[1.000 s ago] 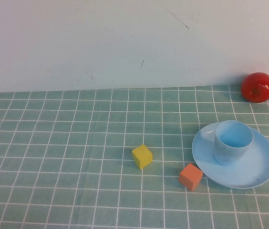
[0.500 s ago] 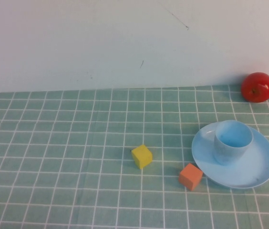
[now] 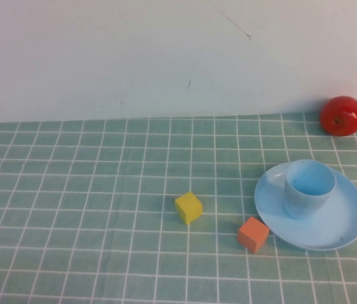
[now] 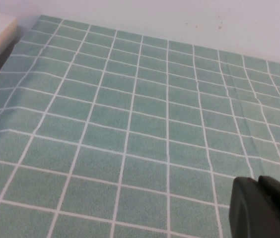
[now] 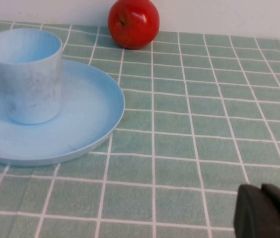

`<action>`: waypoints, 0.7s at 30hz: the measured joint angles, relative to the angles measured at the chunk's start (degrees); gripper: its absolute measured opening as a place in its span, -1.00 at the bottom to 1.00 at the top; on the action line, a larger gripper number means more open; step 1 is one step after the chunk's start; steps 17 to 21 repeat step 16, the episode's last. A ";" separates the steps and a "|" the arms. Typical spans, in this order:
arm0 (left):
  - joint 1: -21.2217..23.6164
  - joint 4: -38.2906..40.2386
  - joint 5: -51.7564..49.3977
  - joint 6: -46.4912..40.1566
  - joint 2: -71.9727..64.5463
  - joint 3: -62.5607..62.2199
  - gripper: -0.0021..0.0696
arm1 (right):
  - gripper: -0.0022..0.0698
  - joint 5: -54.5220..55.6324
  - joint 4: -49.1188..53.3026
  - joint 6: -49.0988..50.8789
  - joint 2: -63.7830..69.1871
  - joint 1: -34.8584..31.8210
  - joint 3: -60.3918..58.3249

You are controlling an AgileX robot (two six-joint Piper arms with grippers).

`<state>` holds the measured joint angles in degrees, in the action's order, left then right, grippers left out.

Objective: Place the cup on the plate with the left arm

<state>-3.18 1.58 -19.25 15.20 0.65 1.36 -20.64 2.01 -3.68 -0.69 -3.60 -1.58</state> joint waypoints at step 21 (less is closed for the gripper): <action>-1.46 -0.20 -0.09 -6.02 0.00 0.00 -0.95 | -0.95 0.00 0.00 0.00 0.00 0.00 0.00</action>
